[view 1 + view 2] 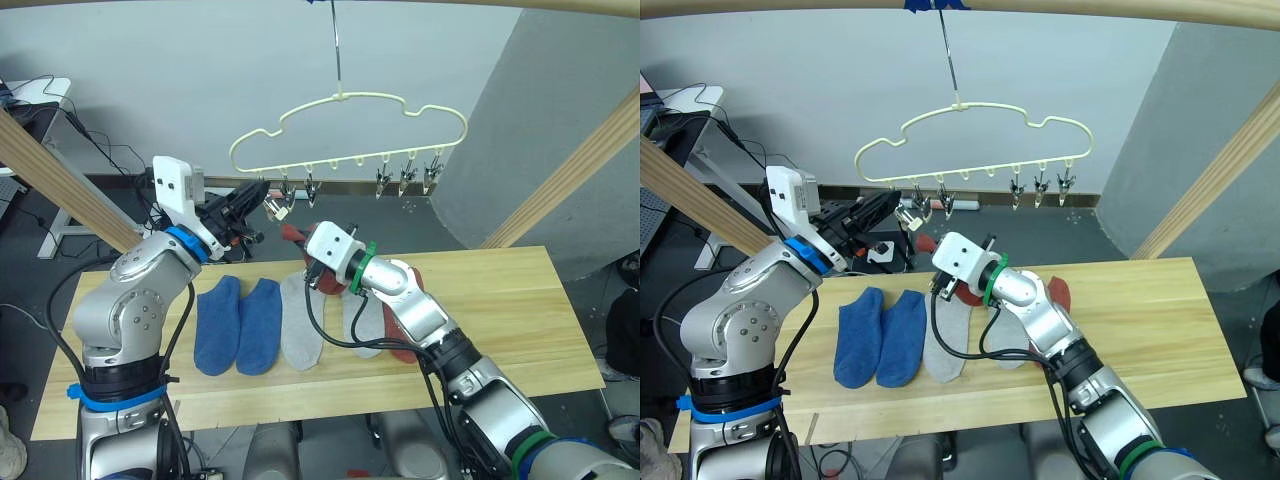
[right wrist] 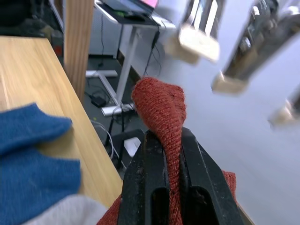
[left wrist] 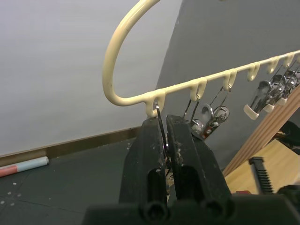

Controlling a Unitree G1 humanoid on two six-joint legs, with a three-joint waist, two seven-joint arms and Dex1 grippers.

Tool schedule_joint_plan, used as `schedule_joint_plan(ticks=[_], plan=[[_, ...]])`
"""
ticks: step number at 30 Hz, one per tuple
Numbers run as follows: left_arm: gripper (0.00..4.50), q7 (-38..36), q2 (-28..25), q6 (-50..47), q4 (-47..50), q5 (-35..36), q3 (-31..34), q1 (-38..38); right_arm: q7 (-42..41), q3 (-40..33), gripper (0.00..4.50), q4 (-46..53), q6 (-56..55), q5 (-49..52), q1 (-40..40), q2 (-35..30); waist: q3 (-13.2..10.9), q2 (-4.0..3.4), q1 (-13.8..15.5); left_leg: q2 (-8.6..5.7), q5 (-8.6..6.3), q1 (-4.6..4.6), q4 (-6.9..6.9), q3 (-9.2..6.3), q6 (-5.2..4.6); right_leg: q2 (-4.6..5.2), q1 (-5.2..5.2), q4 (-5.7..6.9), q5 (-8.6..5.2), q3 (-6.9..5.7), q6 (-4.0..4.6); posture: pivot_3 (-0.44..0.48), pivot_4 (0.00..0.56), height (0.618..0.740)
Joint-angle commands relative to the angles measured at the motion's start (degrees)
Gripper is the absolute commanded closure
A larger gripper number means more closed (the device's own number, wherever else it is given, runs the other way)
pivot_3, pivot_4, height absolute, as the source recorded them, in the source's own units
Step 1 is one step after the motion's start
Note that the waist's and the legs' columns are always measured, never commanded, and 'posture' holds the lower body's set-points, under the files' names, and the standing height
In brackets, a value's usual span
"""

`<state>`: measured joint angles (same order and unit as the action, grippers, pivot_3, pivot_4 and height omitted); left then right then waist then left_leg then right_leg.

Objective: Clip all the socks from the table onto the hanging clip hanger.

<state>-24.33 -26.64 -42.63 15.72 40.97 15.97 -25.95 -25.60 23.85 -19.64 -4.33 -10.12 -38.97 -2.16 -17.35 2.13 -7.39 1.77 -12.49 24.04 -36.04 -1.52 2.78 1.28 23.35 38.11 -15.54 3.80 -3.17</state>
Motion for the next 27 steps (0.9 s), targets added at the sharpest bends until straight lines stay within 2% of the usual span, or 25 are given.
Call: schedule_joint_plan(ticks=[1,18,26,27], plan=[[4.50,-0.2,-0.5,-0.3,3.5,2.0,0.9,0.4,0.7,-0.4,4.43,-0.5,-3.6,-0.2,-2.2,1.7,0.0,0.00,0.0,0.00,0.00,0.00,0.00,0.00,0.00,0.00,0.00,0.00,0.00,0.00,0.00,-0.153,0.292,0.740],[4.50,1.2,0.1,-0.8,4.0,2.0,1.5,2.5,2.6,-1.9,4.43,-1.7,-7.1,1.3,-3.7,5.1,0.0,0.01,0.4,0.01,0.00,-0.01,-0.01,-0.03,0.00,0.01,0.00,0.04,0.01,-0.01,0.02,-0.149,0.282,0.740],[2.22,1.3,-0.4,-1.9,4.0,2.6,1.4,3.0,2.0,-2.2,4.50,-2.0,-6.9,1.6,-3.9,6.5,0.0,0.01,0.5,0.01,0.00,-0.03,-0.01,-0.02,0.00,0.00,0.01,0.09,0.02,-0.01,0.03,-0.146,0.280,0.740],[2.22,1.3,-0.5,-2.1,4.1,2.9,1.5,3.2,1.9,-2.3,4.50,-2.2,-6.9,1.6,-3.9,6.7,0.0,0.01,0.5,0.01,0.00,-0.03,-0.01,-0.04,0.00,0.00,0.01,0.10,0.02,-0.02,0.03,-0.146,0.280,0.740]])
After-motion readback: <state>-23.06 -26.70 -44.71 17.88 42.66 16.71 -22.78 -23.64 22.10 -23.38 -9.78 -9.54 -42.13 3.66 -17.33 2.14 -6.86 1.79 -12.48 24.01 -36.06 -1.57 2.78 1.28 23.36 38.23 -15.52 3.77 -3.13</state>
